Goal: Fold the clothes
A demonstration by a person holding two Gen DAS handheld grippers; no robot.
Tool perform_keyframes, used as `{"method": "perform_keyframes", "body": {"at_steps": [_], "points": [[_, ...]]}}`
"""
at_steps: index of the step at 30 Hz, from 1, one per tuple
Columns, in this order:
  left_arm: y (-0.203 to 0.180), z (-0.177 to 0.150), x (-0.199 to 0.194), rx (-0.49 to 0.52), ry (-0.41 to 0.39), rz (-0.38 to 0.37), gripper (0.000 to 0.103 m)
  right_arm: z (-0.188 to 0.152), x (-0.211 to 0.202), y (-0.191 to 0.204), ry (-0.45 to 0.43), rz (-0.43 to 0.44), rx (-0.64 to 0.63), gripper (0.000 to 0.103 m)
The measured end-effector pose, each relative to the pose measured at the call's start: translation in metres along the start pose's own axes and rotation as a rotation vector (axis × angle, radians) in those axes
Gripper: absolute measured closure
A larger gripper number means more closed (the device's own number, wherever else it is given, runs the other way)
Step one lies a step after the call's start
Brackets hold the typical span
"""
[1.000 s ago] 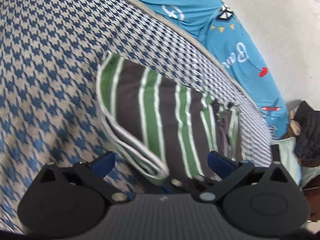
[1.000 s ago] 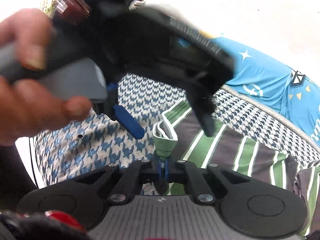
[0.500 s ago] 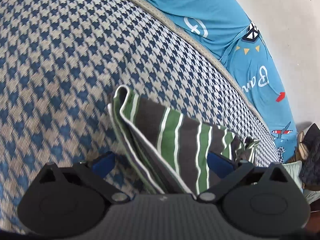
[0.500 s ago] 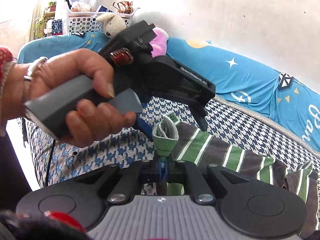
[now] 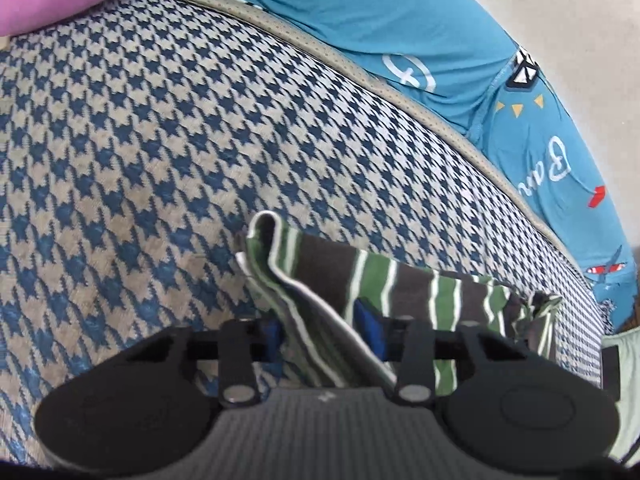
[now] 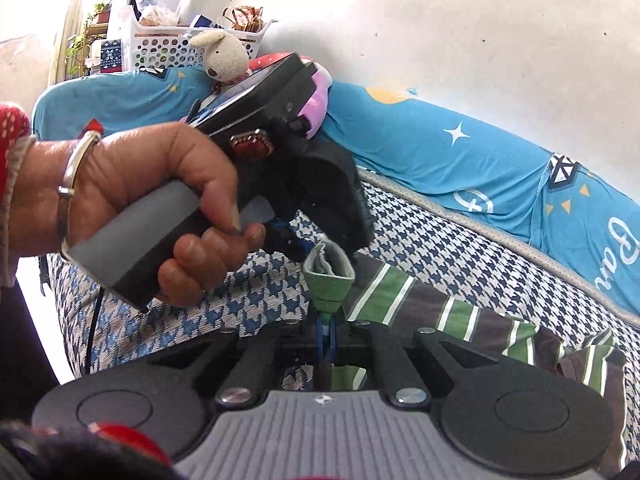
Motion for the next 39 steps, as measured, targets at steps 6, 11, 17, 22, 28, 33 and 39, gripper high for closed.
{"method": "perform_keyframes", "body": {"at_steps": [6,11,17,22,28,33,39], "points": [[0.011,-0.007,-0.007,-0.057,-0.056,-0.029,0.093,-0.001,-0.009,-0.004,-0.019,-0.036,-0.004,0.098],[0.003,-0.010,-0.018,-0.073,-0.123,-0.105,0.093,-0.002,-0.019,-0.014,-0.037,-0.082,0.009,0.098],[-0.025,-0.015,-0.023,-0.058,-0.173,-0.158,0.093,-0.005,-0.035,-0.032,-0.057,-0.150,0.036,0.098],[-0.062,-0.019,-0.026,-0.032,-0.192,-0.226,0.093,-0.011,-0.050,-0.051,-0.072,-0.226,0.062,0.098],[-0.118,-0.023,-0.022,0.027,-0.197,-0.284,0.093,-0.021,-0.071,-0.078,-0.087,-0.329,0.099,0.098],[-0.166,-0.029,-0.009,0.083,-0.182,-0.321,0.093,-0.034,-0.083,-0.103,-0.070,-0.416,0.146,0.098],[-0.207,-0.046,0.016,0.159,-0.134,-0.338,0.093,-0.053,-0.087,-0.129,-0.001,-0.484,0.226,0.098]]}}
Point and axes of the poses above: each gripper's, at about its wrist camera, not at the fingertips, and x roughly the way its jaws point, y to its left, z to its top, the point moved 1 cm from there along x, roughly the way its jaws point, and after that the axes turned 3 degrees about -x, right-handed, at the moved point
